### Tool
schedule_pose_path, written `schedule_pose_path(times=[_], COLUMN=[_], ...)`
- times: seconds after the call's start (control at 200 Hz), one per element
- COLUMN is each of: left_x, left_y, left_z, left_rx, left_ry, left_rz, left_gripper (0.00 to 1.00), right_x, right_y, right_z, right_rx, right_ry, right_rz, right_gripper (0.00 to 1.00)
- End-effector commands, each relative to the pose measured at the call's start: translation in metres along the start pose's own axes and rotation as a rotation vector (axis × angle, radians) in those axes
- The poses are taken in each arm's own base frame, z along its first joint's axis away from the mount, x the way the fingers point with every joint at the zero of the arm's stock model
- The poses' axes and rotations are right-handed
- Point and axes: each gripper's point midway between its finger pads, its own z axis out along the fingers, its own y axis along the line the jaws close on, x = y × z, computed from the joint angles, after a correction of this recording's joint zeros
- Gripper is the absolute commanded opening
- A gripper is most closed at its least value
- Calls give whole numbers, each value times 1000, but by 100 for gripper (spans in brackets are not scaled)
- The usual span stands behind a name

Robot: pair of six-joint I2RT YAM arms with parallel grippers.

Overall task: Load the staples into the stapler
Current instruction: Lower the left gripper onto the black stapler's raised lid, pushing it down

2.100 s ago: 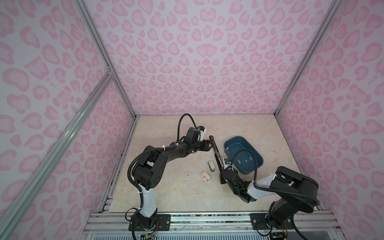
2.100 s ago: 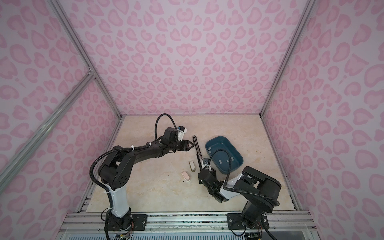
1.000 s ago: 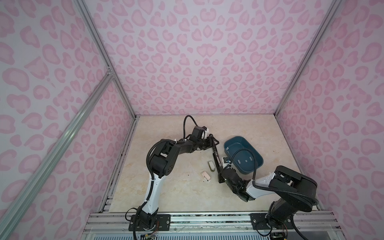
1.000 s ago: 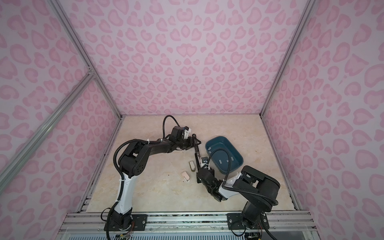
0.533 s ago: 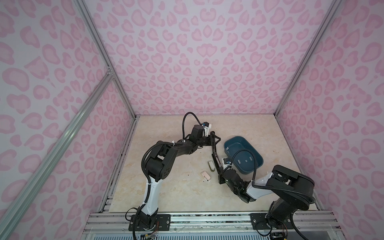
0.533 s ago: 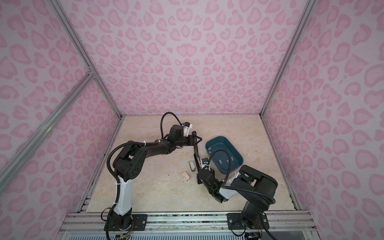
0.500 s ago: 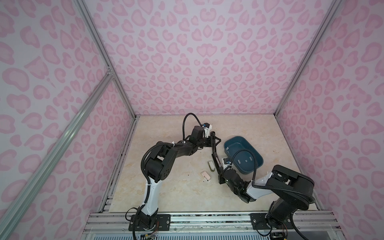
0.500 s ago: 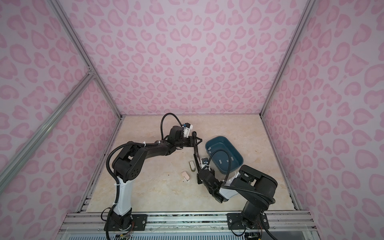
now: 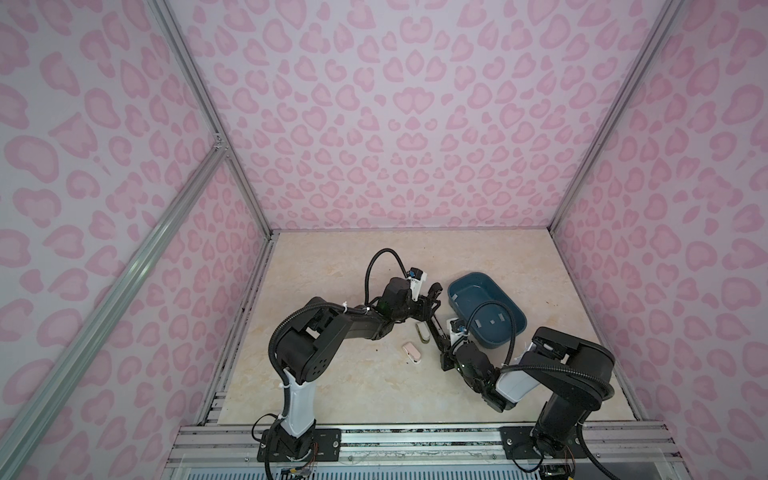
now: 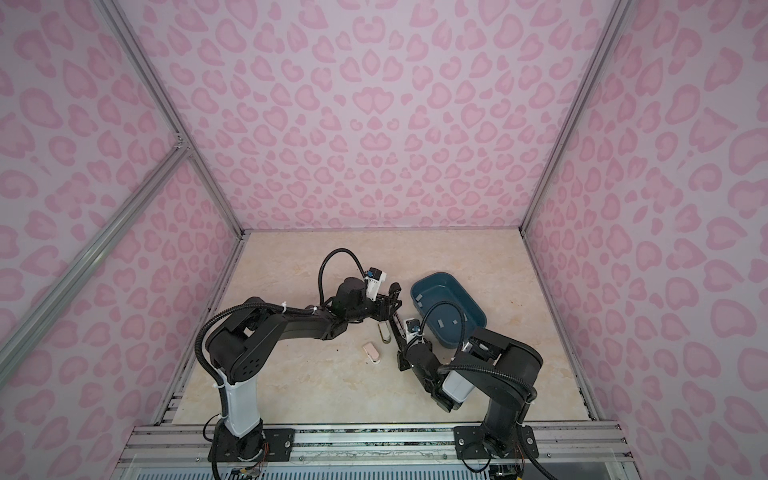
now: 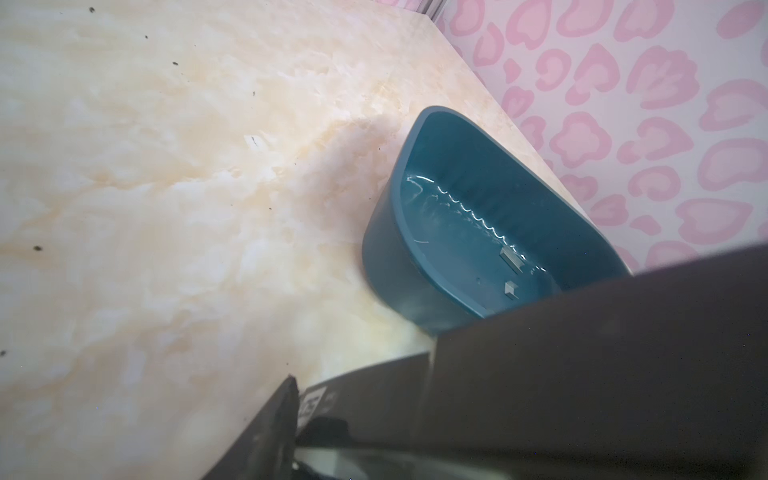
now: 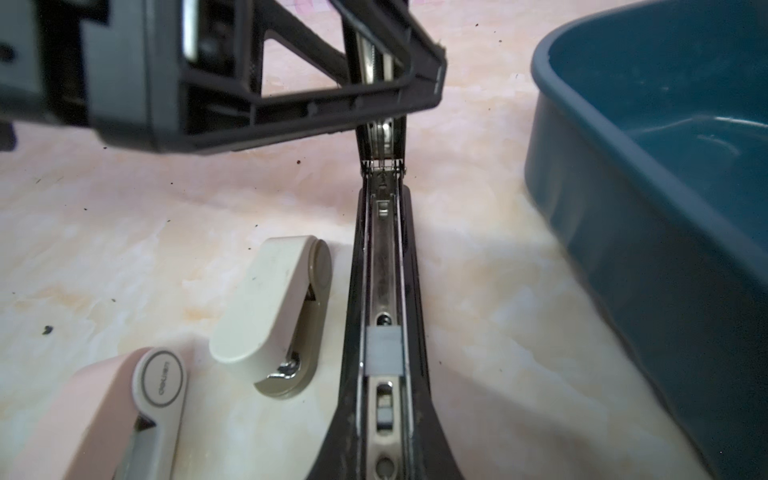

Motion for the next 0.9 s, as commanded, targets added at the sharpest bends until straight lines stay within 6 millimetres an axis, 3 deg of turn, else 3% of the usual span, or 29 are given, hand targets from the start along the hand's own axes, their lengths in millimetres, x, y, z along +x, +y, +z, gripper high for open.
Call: schedule_pose_path(times=[0.0, 0.09, 0.35, 0.895], left_x=[-9, -6, -5, 3], left_y=[-12, -14, -21, -39], left_z=[-5, -4, -8, -20], left_rx=[34, 45, 77, 145], left_ry=[-42, -36, -58, -94], left_rz=[44, 49, 75, 171], left_gripper=[61, 63, 83, 91], right_x=[-2, -3, -1, -11], right_y=[0, 0, -2, -3], right_z=[-1, -2, -4, -12], right_rx=[-12, -15, -11, -12], right_ry=[-23, -30, -29, -80], right_rz=[-15, -15, -31, -4], right_gripper=[0, 0, 0, 0])
